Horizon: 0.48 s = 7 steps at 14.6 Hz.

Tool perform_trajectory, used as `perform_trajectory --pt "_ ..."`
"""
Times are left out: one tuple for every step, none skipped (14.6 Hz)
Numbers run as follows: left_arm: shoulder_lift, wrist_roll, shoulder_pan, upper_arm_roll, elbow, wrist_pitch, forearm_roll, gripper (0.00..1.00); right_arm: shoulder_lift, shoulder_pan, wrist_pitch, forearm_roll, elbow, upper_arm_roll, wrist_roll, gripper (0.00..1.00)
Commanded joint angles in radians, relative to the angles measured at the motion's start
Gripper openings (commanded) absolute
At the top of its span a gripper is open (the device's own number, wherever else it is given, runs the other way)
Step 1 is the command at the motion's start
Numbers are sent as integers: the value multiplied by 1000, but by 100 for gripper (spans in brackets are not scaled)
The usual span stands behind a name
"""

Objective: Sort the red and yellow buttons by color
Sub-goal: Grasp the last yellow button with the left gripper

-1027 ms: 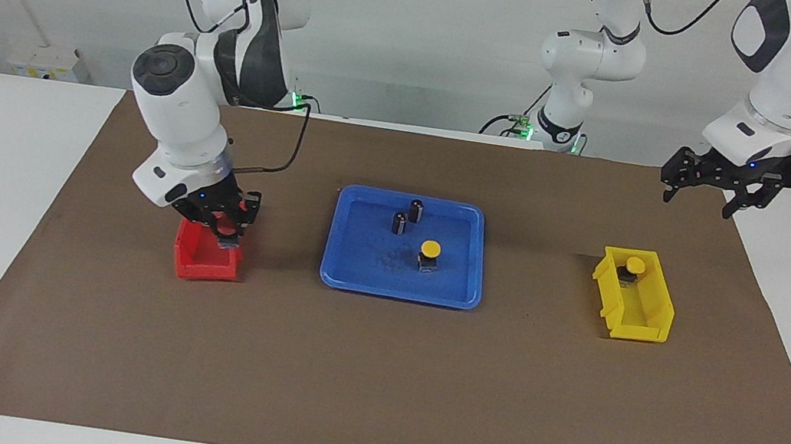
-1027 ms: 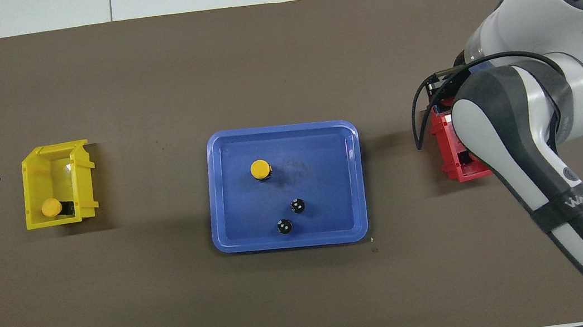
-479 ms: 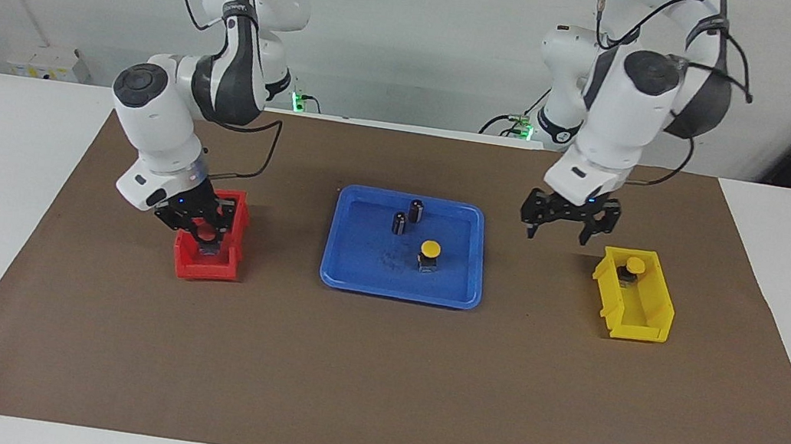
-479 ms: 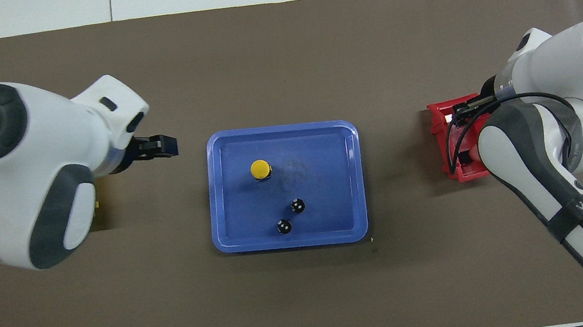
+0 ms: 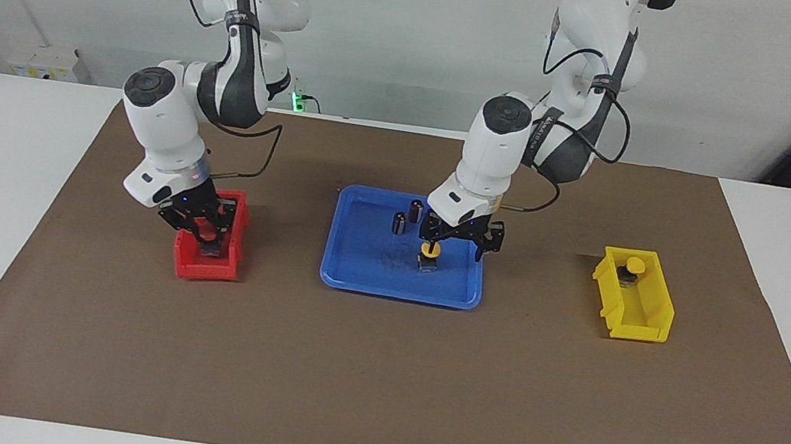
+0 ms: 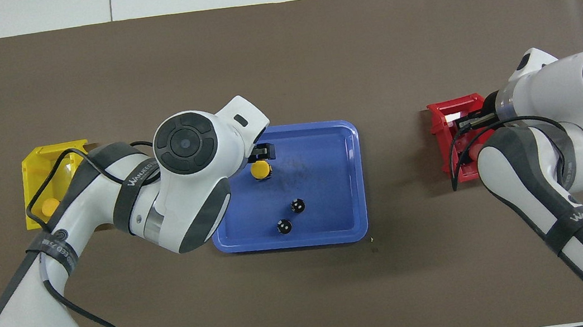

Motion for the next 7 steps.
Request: perform_trajectory --pt "20 -1 -33 17 14 8 -8 100 -13 -14 34 29 -26 15 -33 43" --pt "23 -2 -45 17 11 9 -8 100 -13 -14 34 29 -25 15 -32 58" --pt "26 -5 -51 17 11 9 -8 100 -13 -16 29 29 -20 15 -33 72" --pt "35 -8 -53 17 9 9 -8 100 -12 -19 15 29 -6 15 -35 82" --pt "37 -11 -54 17 6 9 -8 100 -7 -23 -24 30 21 14 -36 92" --pt "38 -11 -59 17 6 11 -8 100 -7 -25 -90 30 62 14 -36 99" --pt "40 -13 -59 17 6 12 -8 97 -15 -24 -176 32 114 12 -35 99"
